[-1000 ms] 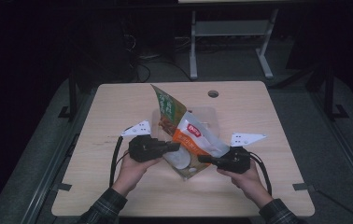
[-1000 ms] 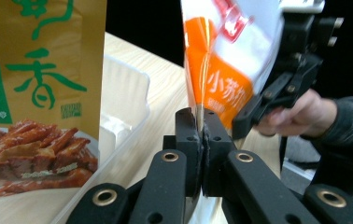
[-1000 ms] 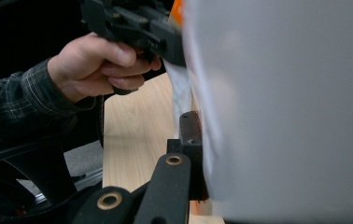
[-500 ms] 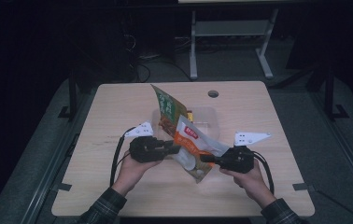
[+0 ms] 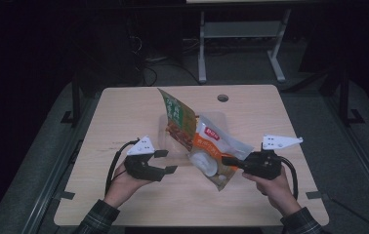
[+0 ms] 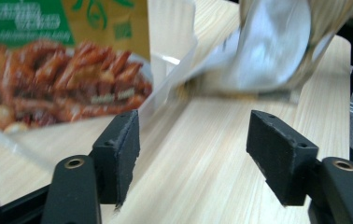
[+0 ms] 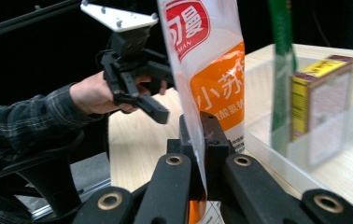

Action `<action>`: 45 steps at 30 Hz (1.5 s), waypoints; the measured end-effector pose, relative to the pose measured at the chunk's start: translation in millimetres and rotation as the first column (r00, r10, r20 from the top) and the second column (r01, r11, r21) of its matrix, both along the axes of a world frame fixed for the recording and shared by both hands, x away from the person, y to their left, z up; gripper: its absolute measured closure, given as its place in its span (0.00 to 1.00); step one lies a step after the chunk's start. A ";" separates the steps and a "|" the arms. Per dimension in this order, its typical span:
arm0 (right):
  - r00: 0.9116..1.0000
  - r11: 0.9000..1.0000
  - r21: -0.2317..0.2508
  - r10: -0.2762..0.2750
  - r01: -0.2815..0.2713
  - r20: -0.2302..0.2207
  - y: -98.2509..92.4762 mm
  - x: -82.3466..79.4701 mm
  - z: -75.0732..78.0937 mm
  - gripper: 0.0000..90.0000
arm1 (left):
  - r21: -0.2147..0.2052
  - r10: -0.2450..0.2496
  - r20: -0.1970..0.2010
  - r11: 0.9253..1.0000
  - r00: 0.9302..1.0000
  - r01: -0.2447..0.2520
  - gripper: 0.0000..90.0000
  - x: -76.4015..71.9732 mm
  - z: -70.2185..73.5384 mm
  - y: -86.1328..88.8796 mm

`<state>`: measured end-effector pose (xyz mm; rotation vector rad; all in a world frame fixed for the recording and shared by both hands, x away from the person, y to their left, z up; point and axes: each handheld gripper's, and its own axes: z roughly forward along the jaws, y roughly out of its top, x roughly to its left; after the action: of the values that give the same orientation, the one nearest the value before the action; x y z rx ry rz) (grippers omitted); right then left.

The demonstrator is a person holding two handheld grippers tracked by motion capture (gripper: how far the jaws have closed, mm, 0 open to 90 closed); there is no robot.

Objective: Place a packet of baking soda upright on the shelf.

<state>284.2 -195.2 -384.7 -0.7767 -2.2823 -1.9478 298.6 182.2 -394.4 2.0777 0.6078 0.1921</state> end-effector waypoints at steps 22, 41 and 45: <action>0.989 0.989 -0.029 -0.145 0.145 0.025 -24.0 20.4 20.7 1.00 | 0.076 0.097 -0.063 0.993 0.993 -0.092 0.24 -0.4 -33.6 52.3; 0.963 0.964 -0.015 -0.266 0.267 0.048 -19.5 58.7 34.6 1.00 | 0.076 0.109 -0.066 0.992 0.992 -0.103 0.24 3.1 -37.3 52.3; 0.957 0.958 -0.021 -0.285 0.286 0.060 -14.8 67.0 35.5 1.00 | 0.086 0.102 -0.060 0.992 0.993 -0.097 0.24 4.1 -38.1 51.8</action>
<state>351.3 -210.0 -349.2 -1.1264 -2.3473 -2.0766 302.7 234.0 -432.5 2.1421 0.7550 0.2121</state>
